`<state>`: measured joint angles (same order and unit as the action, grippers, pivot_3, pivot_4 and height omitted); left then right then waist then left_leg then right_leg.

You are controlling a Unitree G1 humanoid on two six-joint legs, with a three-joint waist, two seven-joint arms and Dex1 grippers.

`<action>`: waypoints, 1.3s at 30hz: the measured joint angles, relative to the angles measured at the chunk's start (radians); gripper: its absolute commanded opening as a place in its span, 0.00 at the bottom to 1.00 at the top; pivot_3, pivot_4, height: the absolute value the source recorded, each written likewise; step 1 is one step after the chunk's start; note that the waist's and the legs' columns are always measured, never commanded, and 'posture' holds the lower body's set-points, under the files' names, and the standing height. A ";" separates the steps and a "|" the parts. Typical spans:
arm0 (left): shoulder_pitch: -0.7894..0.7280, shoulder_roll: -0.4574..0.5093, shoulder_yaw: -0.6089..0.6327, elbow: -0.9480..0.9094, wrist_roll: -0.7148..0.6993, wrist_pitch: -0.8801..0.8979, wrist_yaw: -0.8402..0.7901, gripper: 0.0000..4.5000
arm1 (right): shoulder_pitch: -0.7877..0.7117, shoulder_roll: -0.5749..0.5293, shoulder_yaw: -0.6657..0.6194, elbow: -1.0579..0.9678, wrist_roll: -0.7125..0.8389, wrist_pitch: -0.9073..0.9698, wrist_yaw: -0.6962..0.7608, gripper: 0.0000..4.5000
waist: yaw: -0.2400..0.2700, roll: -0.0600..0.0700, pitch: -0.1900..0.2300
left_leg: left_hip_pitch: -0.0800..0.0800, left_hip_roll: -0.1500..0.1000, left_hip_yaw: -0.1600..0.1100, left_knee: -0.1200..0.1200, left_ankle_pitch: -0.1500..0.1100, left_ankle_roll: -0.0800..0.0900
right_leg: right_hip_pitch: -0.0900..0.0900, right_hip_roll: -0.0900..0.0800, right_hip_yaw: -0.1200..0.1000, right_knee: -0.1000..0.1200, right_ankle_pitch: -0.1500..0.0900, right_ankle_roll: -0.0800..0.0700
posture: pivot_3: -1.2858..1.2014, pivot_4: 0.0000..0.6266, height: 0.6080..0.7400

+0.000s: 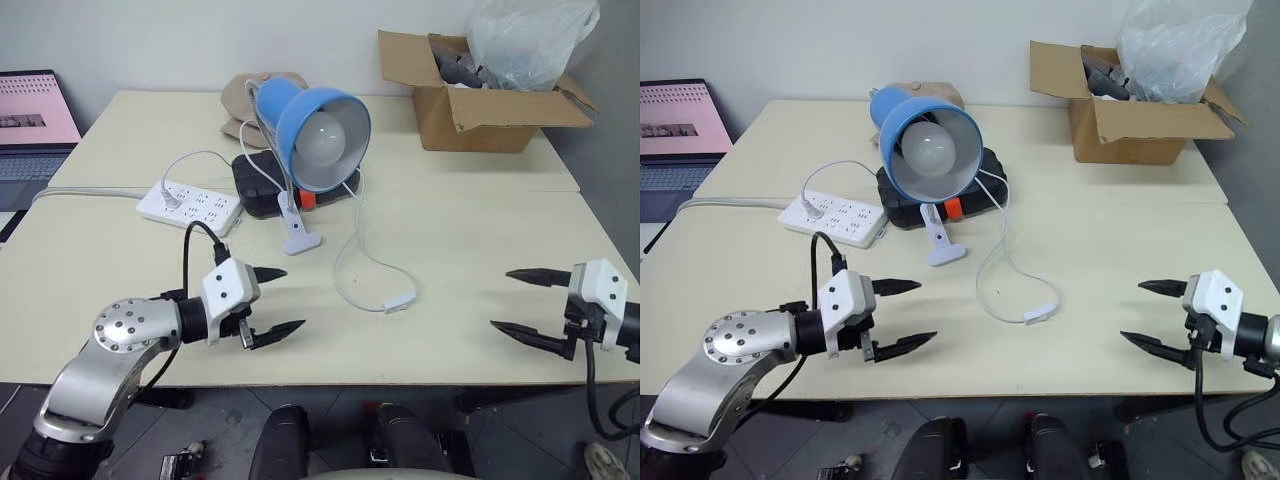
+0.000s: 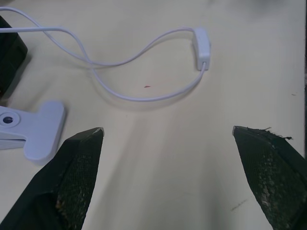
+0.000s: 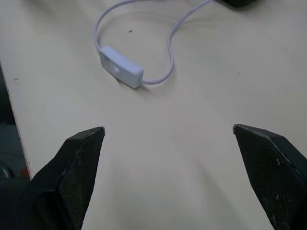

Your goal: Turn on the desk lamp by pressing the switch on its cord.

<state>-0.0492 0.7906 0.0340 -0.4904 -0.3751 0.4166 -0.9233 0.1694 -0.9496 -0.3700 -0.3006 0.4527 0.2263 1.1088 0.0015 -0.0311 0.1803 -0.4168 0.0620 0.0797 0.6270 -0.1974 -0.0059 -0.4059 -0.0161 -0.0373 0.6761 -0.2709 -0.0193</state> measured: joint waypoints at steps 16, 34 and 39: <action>-0.068 -0.119 -0.053 0.063 0.103 -0.083 0.122 1.00 | -0.005 0.028 0.011 -0.030 -0.002 0.019 -0.027 1.00 | 0.001 0.000 0.000 | 0.000 0.000 0.000 0.001 0.000 0.000 | 0.000 0.000 0.000 0.000 0.002 0.003 | 0.52 0.24 1.00; -0.252 -0.294 -0.315 0.242 0.228 -0.176 0.101 1.00 | 0.062 0.037 -0.010 -0.194 0.024 0.143 -0.089 1.00 | 0.010 0.000 -0.001 | -0.001 -0.001 0.000 0.002 0.000 0.000 | 0.001 0.001 0.002 0.001 0.003 0.005 | 0.52 0.24 1.00; -0.289 -0.367 -0.406 0.287 0.243 -0.136 0.082 1.00 | 0.099 0.022 -0.033 -0.276 0.043 0.277 -0.147 1.00 | 0.009 0.000 -0.001 | -0.001 -0.001 -0.001 0.002 0.000 0.000 | 0.001 0.002 0.002 0.002 0.003 0.005 | 0.52 0.24 1.00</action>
<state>-0.3380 0.4233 -0.3719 -0.2031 -0.1319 0.2807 -0.8409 0.2683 -0.9272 -0.4034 -0.5769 0.4952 0.5030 0.9622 0.0108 -0.0313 0.1794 -0.4174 0.0611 0.0789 0.6292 -0.1971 -0.0056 -0.4052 -0.0142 -0.0355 0.6778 -0.2681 -0.0143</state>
